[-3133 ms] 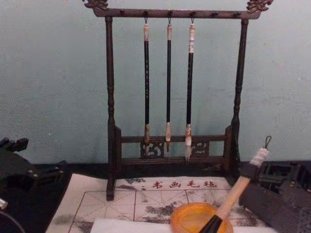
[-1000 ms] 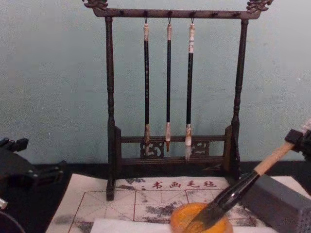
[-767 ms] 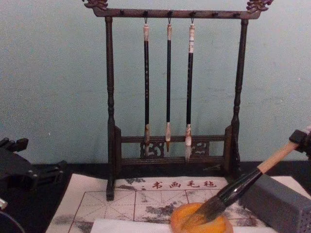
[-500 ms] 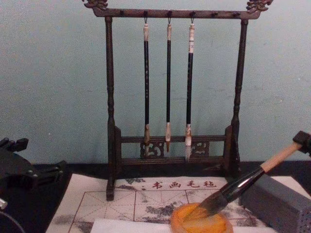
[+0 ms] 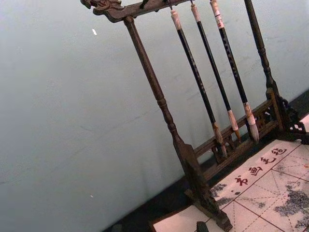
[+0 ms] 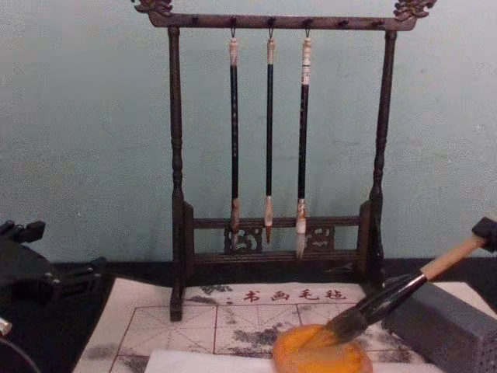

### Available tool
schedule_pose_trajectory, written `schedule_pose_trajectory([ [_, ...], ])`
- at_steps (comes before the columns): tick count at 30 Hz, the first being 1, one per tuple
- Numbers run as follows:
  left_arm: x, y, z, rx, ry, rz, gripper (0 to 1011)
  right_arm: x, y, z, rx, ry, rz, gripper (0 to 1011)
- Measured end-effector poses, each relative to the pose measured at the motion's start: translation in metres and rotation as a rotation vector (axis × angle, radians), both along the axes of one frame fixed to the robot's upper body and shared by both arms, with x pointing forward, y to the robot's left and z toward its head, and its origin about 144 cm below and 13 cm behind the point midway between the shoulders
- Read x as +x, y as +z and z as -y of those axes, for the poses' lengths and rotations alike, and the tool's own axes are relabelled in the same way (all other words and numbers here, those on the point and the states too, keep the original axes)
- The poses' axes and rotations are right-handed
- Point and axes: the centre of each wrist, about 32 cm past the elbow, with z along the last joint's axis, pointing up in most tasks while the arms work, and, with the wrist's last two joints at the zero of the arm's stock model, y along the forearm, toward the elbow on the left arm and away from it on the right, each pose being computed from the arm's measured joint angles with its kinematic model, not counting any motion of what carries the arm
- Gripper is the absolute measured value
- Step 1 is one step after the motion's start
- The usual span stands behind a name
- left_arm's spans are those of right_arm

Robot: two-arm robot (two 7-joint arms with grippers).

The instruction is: Pick up the brush from the inkstone, write on the paper, then place the brush back to its original position.

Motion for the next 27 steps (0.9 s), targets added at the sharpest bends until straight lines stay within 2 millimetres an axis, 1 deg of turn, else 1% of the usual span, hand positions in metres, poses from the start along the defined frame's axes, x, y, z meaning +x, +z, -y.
schedule_pose_trajectory([
  [27,0.0,0.0001,0.0,0.0,0.0,0.0,1001,0.0009,-0.0067,-0.0069,0.002,-0.025,-0.03,181],
])
